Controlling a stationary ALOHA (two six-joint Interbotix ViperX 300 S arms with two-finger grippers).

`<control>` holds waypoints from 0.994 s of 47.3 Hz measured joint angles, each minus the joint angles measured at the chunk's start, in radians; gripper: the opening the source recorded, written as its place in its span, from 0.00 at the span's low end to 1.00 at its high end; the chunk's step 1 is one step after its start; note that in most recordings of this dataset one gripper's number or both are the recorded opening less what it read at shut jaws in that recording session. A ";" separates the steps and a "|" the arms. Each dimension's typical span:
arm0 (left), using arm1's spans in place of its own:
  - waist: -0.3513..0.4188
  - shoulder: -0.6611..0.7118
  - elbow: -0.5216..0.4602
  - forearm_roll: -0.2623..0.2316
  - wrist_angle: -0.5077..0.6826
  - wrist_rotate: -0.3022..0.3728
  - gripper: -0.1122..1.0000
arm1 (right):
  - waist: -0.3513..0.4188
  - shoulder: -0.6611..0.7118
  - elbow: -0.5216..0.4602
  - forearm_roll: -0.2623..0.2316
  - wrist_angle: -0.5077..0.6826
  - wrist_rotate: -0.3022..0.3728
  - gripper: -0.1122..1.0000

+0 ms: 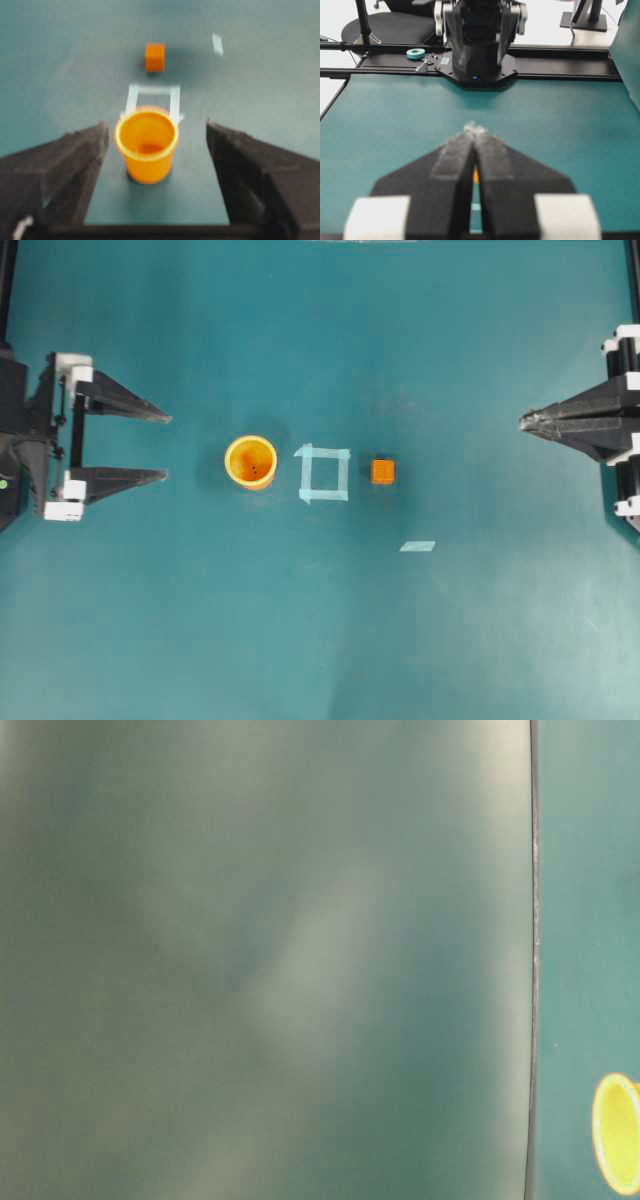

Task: Move the cup to the left with left arm.
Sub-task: 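Open the left gripper and move it right toward the orange cup, then close the left gripper around the orange cup's side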

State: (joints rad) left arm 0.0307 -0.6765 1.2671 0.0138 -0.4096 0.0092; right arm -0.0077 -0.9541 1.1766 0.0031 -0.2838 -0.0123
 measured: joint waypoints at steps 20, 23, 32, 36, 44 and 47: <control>0.018 0.322 0.012 0.011 -0.227 0.098 0.77 | 0.000 -0.002 -0.014 -0.002 0.002 -0.002 0.09; 0.018 0.364 0.006 0.011 -0.250 0.098 0.77 | 0.000 -0.002 -0.015 -0.003 0.005 -0.003 0.10; 0.031 0.491 -0.028 0.011 -0.325 0.098 0.77 | 0.000 -0.005 -0.021 -0.005 0.008 -0.005 0.09; 0.040 0.537 -0.049 0.011 -0.334 0.098 0.78 | 0.000 -0.008 -0.023 -0.005 0.009 -0.005 0.10; 0.049 0.615 -0.089 0.011 -0.310 0.098 0.79 | 0.000 -0.014 -0.034 -0.005 0.009 -0.005 0.10; 0.051 0.635 -0.104 0.009 -0.291 0.098 0.79 | 0.000 -0.015 -0.037 -0.005 0.011 -0.005 0.10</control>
State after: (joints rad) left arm 0.0813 -0.0414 1.1628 0.0230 -0.7010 0.1074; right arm -0.0077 -0.9695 1.1397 -0.0015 -0.2730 -0.0169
